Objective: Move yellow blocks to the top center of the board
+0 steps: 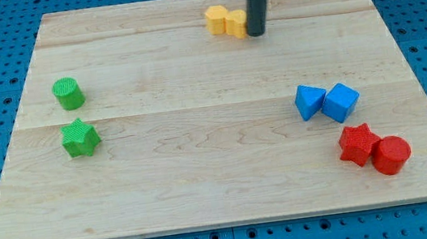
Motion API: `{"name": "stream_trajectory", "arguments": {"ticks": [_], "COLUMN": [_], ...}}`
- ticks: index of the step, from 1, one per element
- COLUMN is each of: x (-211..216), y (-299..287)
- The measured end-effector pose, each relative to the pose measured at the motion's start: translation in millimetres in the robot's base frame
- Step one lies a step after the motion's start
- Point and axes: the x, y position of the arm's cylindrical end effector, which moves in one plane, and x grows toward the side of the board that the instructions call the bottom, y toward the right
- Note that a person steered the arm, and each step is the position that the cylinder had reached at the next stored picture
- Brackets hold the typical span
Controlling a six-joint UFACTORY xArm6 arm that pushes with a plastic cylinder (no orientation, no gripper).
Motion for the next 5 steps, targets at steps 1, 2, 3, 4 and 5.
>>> {"name": "stream_trajectory", "arguments": {"ticks": [1, 2, 3, 4, 5], "x": [-27, -22, -21, 59, 135], "y": [-5, -28, -73, -76, -123]}}
